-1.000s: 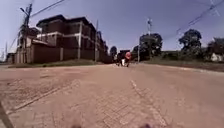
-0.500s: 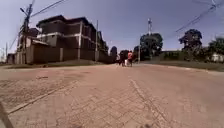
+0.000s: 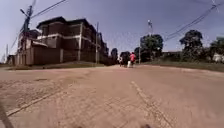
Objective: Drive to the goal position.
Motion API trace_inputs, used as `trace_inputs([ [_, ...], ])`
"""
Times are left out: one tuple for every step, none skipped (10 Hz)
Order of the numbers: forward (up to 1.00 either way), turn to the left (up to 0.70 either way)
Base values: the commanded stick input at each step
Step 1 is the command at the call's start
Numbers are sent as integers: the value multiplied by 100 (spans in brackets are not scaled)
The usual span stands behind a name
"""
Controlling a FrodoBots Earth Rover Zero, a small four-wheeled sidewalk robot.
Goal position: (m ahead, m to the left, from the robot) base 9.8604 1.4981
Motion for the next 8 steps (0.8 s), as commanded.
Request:
trace_inputs([
  [30, 0],
  [30, 0],
  [30, 0],
  [30, 0],
  [30, 0],
  [30, 0],
  [30, 0],
  [30, 0],
])
